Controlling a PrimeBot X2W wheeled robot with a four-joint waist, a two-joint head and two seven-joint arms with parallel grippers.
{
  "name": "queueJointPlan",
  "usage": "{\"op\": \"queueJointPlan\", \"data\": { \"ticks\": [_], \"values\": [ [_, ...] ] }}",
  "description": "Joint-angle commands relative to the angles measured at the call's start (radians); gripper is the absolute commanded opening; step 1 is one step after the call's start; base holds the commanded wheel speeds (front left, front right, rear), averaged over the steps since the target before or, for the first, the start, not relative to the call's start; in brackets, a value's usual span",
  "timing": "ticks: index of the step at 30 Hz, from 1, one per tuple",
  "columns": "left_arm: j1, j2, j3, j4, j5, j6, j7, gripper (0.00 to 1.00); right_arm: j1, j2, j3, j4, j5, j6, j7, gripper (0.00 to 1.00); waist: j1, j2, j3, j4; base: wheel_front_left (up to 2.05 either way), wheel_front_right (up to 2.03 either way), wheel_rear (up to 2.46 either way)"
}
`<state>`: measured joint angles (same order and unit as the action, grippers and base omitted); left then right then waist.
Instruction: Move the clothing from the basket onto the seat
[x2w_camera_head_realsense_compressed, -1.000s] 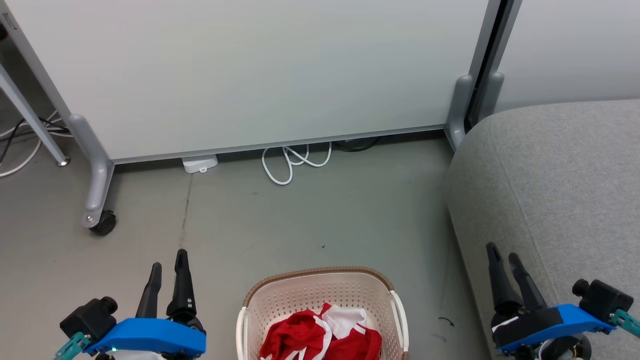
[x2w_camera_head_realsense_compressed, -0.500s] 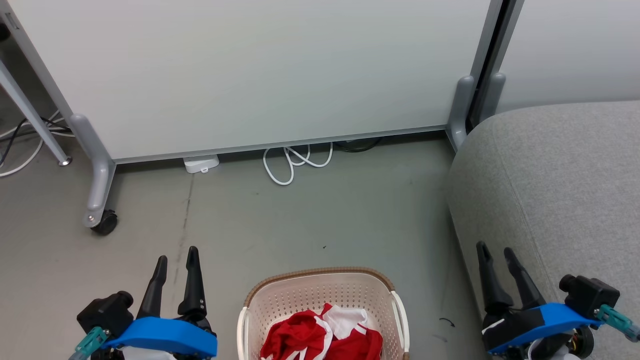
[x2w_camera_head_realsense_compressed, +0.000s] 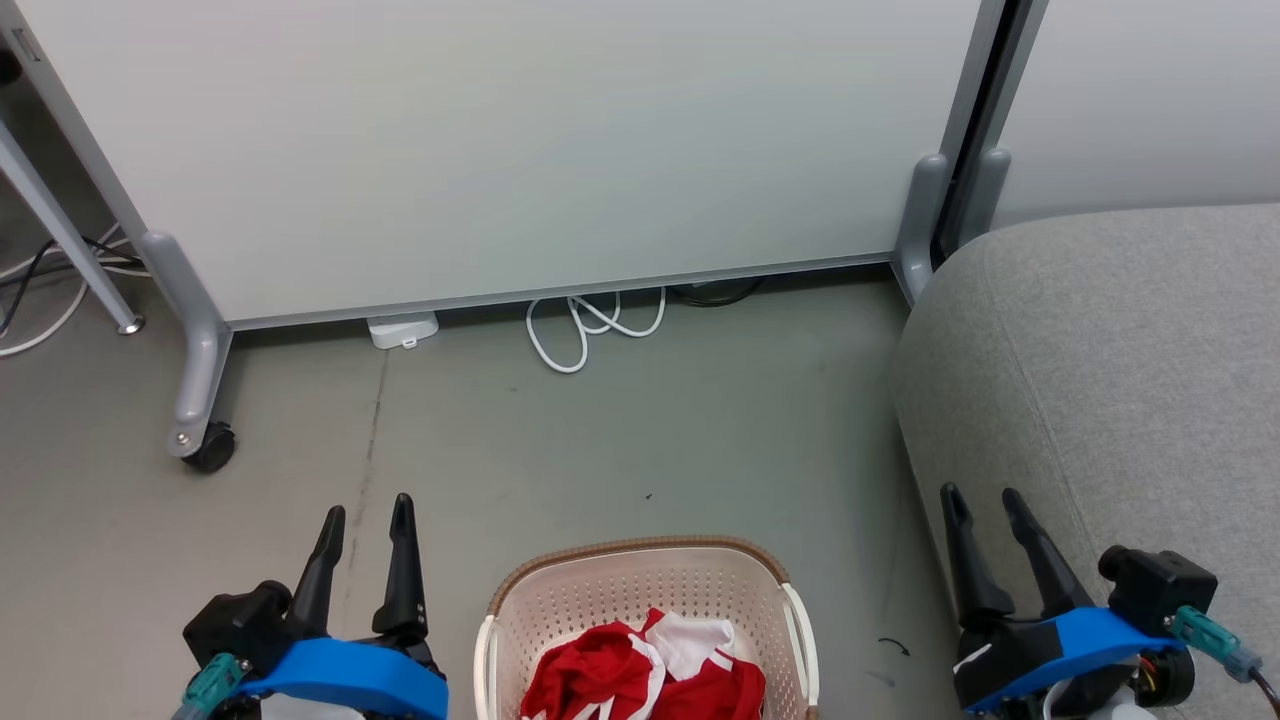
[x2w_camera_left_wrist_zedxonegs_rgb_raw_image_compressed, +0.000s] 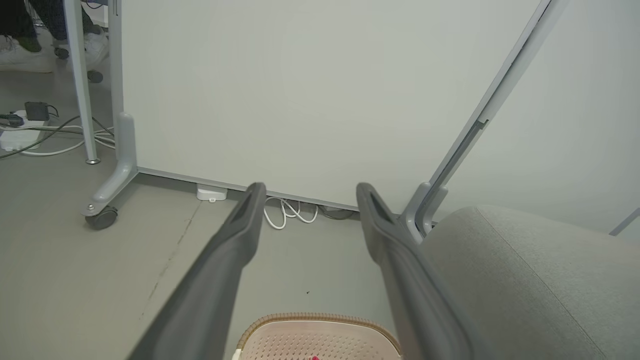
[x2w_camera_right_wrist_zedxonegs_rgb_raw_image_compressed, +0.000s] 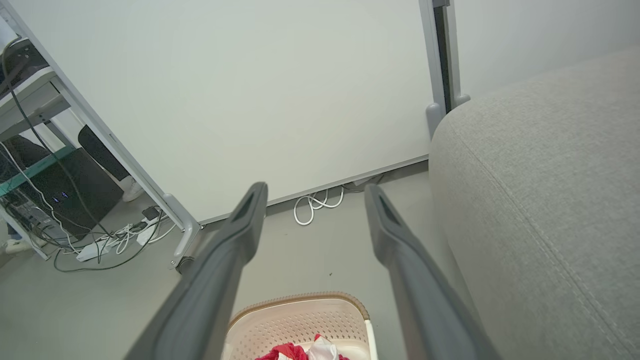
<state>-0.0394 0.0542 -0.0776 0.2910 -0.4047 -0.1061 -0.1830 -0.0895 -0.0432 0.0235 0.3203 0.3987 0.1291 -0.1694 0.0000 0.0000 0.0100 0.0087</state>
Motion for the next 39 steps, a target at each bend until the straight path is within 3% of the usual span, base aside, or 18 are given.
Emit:
{"op": "queueJointPlan", "data": {
  "ticks": [1,39],
  "values": [
    [-0.021,0.005,-0.002,-0.002,0.025,-0.002,-0.009,1.00,-0.019,-0.008,-0.005,-0.001,-0.027,0.002,-0.009,1.00,0.0000,0.0000,0.000,0.000,0.00,0.00,0.00],
    [-0.034,-0.002,-0.018,0.074,0.248,0.016,-0.082,1.00,-0.024,-0.010,-0.027,0.017,-0.313,0.003,-0.052,1.00,0.0000,0.0000,0.003,0.003,0.00,0.00,0.00]
  ]
}}
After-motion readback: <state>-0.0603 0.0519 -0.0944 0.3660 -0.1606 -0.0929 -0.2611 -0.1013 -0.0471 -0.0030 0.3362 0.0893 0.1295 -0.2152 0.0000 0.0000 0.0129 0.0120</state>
